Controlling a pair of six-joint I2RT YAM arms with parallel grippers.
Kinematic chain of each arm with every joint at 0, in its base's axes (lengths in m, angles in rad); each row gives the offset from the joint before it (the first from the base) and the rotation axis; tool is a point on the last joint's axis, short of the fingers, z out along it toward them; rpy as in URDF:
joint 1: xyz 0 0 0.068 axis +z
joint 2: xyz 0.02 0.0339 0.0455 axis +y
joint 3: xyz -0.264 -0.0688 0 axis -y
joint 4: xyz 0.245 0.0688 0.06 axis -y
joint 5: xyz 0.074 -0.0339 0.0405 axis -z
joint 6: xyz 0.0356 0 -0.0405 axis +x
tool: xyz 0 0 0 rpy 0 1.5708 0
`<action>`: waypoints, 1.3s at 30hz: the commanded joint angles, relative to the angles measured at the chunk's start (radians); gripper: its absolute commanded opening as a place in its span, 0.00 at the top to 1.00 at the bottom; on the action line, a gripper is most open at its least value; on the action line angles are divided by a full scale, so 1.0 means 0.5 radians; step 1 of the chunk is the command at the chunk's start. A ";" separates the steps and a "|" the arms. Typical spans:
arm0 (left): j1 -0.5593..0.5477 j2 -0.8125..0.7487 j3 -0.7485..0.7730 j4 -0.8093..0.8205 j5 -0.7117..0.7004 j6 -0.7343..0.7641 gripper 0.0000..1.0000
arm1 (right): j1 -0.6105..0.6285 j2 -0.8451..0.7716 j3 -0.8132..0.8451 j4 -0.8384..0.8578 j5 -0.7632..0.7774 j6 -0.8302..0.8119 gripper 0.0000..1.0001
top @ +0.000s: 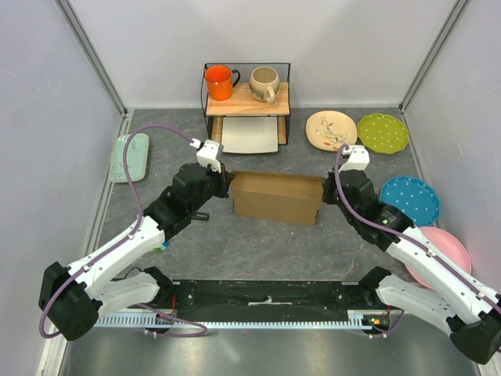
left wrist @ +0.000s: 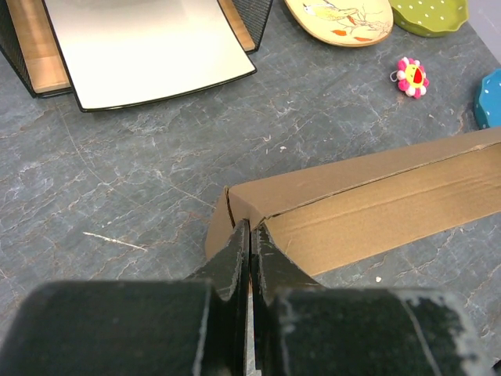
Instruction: Fold the paper box
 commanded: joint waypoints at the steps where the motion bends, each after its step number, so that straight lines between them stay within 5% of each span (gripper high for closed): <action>1: 0.007 -0.022 -0.051 -0.069 -0.017 -0.008 0.98 | -0.008 -0.015 -0.219 -0.102 0.036 0.126 1.00; 13: 0.007 -0.139 -0.251 -0.032 -0.001 -0.143 0.98 | -0.008 -0.128 -0.492 -0.176 -0.078 0.396 1.00; 16: 0.010 -0.133 -0.199 -0.057 -0.013 -0.134 0.98 | -0.008 -0.110 -0.394 -0.234 -0.053 0.399 0.80; 19: 0.007 -0.105 -0.116 -0.139 -0.047 -0.121 0.98 | -0.008 -0.085 -0.259 -0.308 -0.023 0.375 0.71; 29: 0.004 -0.145 -0.060 -0.204 -0.084 -0.085 0.98 | -0.008 -0.042 -0.124 -0.342 0.024 0.301 0.78; 39: 0.004 -0.133 -0.027 -0.235 -0.099 -0.057 0.98 | -0.008 -0.027 0.026 -0.342 0.066 0.222 0.65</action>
